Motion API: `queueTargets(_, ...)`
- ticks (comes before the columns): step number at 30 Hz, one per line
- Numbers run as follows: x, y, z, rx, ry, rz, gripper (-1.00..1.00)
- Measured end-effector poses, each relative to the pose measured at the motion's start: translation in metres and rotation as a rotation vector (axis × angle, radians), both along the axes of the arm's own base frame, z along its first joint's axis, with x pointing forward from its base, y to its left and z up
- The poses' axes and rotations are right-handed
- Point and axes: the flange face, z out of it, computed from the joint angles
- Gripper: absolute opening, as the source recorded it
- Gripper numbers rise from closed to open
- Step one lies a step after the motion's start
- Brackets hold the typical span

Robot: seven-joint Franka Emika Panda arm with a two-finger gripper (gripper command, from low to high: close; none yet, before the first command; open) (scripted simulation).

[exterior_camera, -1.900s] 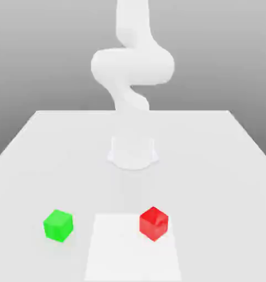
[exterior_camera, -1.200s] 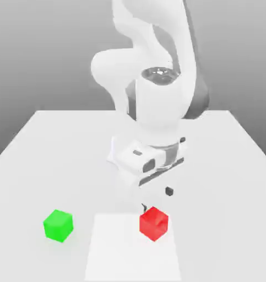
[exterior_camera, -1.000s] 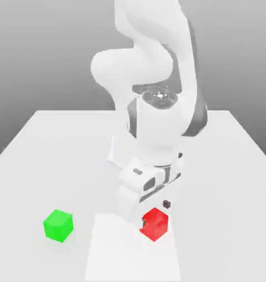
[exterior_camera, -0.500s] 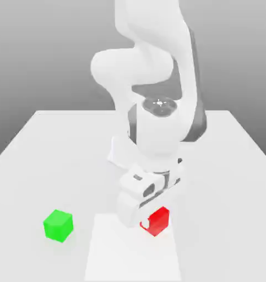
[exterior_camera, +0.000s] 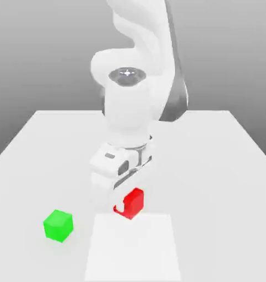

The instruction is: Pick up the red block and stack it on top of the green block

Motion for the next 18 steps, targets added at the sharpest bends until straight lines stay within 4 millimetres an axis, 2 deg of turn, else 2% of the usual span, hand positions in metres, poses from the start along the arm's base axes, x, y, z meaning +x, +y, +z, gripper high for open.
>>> queueTargets(9, -0.004, -0.075, 0.012, -0.003, 0.001, 0.257, -1.0)
queueTargets(18, -0.023, -0.147, 0.019, 0.0, 0.009, 0.499, -1.0)
